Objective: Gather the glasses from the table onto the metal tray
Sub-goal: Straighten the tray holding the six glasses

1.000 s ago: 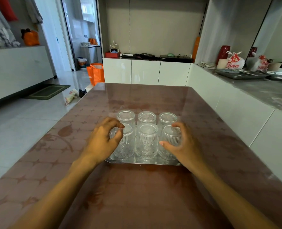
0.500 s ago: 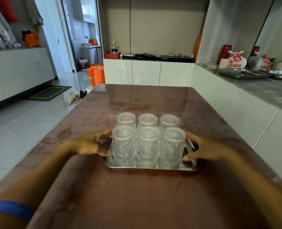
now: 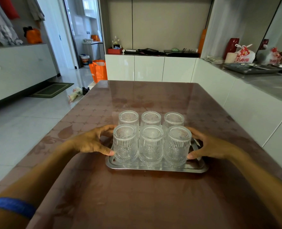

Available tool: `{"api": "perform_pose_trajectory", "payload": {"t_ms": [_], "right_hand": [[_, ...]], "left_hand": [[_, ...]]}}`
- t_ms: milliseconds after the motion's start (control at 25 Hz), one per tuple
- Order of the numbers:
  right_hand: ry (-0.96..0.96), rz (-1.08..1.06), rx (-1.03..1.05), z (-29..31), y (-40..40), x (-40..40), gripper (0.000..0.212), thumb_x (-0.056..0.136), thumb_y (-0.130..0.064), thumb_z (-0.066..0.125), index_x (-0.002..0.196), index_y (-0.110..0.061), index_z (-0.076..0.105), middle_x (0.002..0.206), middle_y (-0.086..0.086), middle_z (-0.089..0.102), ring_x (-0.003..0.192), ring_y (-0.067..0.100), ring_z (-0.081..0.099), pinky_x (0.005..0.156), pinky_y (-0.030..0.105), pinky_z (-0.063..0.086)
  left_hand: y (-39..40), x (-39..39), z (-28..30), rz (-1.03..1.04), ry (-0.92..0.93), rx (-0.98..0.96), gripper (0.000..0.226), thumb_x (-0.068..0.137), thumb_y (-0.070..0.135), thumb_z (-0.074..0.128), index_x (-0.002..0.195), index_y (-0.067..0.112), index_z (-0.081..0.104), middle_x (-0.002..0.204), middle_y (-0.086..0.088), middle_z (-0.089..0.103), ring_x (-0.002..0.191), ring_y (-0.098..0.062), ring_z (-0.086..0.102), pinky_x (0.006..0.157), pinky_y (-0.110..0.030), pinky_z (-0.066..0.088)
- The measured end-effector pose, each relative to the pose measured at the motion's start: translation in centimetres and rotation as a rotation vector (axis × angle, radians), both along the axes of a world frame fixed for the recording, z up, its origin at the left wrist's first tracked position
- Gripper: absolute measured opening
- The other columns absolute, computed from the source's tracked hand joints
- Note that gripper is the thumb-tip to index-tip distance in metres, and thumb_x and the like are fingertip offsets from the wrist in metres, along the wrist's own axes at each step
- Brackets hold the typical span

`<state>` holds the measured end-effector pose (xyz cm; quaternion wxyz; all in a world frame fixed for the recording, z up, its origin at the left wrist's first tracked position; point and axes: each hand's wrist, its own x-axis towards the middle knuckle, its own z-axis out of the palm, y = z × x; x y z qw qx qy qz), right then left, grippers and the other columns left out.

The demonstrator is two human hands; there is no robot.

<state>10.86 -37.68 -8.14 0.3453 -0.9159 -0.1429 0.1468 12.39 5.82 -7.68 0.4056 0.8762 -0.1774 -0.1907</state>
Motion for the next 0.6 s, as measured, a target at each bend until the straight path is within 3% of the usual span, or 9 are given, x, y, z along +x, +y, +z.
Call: {"api": "perform_pose_trajectory", "payload": {"t_ms": [120, 200, 280, 360, 480, 600], "right_hand": [[0.018, 0.002, 0.002, 0.2, -0.2, 0.0, 0.105, 0.066, -0.042, 0.088, 0.149, -0.05, 0.024, 0.149, -0.028, 0.041, 0.14, 0.009, 0.034, 0.115, 0.045, 0.029], [0.056, -0.012, 0.074, 0.5, -0.5, 0.2, 0.101, 0.069, -0.031, 0.087, 0.149, -0.044, 0.027, 0.149, -0.023, 0.044, 0.142, 0.011, 0.032, 0.117, 0.048, 0.025], [0.078, -0.018, 0.094, 0.7, -0.3, 0.2, 0.104, 0.068, -0.034, 0.087, 0.151, -0.041, 0.026, 0.15, -0.02, 0.045, 0.142, 0.013, 0.033, 0.117, 0.049, 0.024], [0.07, -0.007, 0.07, 0.6, 0.0, 0.2, 0.106, 0.068, -0.034, 0.088, 0.152, -0.038, 0.024, 0.151, -0.017, 0.044, 0.142, 0.015, 0.034, 0.117, 0.048, 0.025], [0.056, -0.002, 0.049, 0.6, 0.3, -0.1, 0.095, 0.077, -0.018, 0.084, 0.152, -0.035, 0.028, 0.152, -0.012, 0.044, 0.141, 0.015, 0.036, 0.115, 0.047, 0.029], [-0.233, -0.214, 0.221, 2.6, 1.1, -0.5, 0.06, 0.085, -0.014, 0.074, 0.134, -0.036, 0.049, 0.141, -0.005, 0.054, 0.133, 0.02, 0.048, 0.107, 0.043, 0.042]], "left_hand": [[0.1, -0.4, 0.6, 0.008, -0.009, 0.017, 0.083, 0.047, 0.053, 0.093, 0.112, 0.077, 0.047, 0.115, 0.043, 0.062, 0.111, 0.017, 0.058, 0.083, -0.006, 0.05], [0.5, -0.3, 0.7, 0.058, -0.008, 0.051, 0.096, 0.054, 0.042, 0.093, 0.129, 0.07, 0.04, 0.138, 0.03, 0.052, 0.132, -0.001, 0.049, 0.108, -0.028, 0.044], [0.7, -0.3, 1.1, 0.104, 0.0, 0.089, 0.103, 0.063, 0.031, 0.091, 0.144, 0.056, 0.034, 0.155, 0.012, 0.04, 0.143, -0.016, 0.038, 0.12, -0.043, 0.033], [0.2, -0.8, 1.5, 0.076, 0.049, 0.081, 0.103, 0.07, 0.017, 0.088, 0.15, 0.045, 0.03, 0.159, 0.003, 0.037, 0.145, -0.02, 0.036, 0.118, -0.04, 0.034], [-0.5, -1.5, 1.8, 0.022, 0.036, 0.101, 0.097, 0.076, 0.008, 0.081, 0.153, 0.035, 0.028, 0.159, 0.003, 0.037, 0.147, -0.019, 0.033, 0.117, -0.04, 0.036], [-1.1, -2.1, 3.9, 0.152, -0.184, -0.09, 0.073, 0.087, -0.001, 0.065, 0.142, 0.04, 0.041, 0.151, 0.008, 0.045, 0.144, -0.018, 0.039, 0.113, -0.039, 0.041]]}}
